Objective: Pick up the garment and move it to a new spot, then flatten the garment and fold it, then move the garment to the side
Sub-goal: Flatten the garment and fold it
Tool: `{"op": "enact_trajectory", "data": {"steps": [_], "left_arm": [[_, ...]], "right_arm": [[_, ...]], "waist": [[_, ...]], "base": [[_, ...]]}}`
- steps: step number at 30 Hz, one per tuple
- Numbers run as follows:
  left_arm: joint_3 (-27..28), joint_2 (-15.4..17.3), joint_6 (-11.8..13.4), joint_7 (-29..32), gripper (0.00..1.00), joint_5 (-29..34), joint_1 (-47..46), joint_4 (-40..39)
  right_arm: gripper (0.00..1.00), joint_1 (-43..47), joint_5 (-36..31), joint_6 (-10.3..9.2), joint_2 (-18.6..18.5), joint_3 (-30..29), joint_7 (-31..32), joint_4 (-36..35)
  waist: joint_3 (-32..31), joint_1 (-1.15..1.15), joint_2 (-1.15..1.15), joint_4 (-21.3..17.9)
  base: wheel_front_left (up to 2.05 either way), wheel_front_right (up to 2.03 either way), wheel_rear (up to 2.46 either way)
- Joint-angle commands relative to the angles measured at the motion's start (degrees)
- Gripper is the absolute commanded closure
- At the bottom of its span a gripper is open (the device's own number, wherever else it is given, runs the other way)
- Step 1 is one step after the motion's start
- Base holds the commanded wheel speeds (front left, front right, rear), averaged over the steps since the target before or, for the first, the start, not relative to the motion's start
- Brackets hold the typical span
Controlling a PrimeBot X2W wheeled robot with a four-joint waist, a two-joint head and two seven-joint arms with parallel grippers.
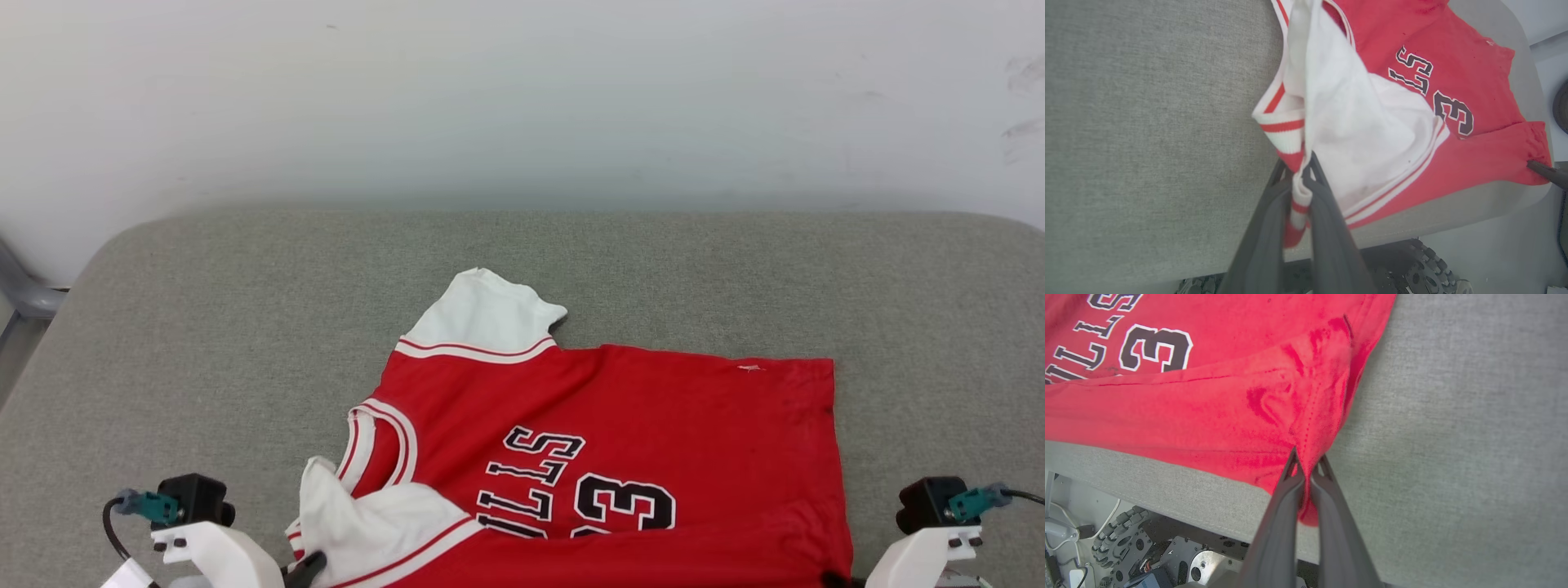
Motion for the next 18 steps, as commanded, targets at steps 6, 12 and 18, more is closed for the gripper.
{"op": "enact_trajectory", "data": {"steps": [6,12,18], "left_arm": [[0.3,-0.1,1.0,-0.9,1.0,-1.1,4.1,1.0],[-0.9,-3.4,-0.6,-2.6,0.54,-1.0,2.3,6.2],[-0.6,-4.9,-1.8,-6.6,0.0,1.2,-0.6,10.3]], "right_arm": [[1.0,5.3,-0.3,-0.09,2.3,-2.1,0.3,-1.2],[0.0,6.5,-1.2,-0.08,4.4,-2.8,-2.7,0.8],[0.0,4.8,-2.8,-0.07,5.3,-2.6,-13.1,0.2]], "waist": [[-0.4,0.01,-0.01,0.4],[0.1,0.01,-0.01,0.0],[0.3,0.01,-0.01,-0.8]], "base": [[0.0,0.0,0.0],[0.0,0.0,0.0],[0.0,0.0,0.0]]}}
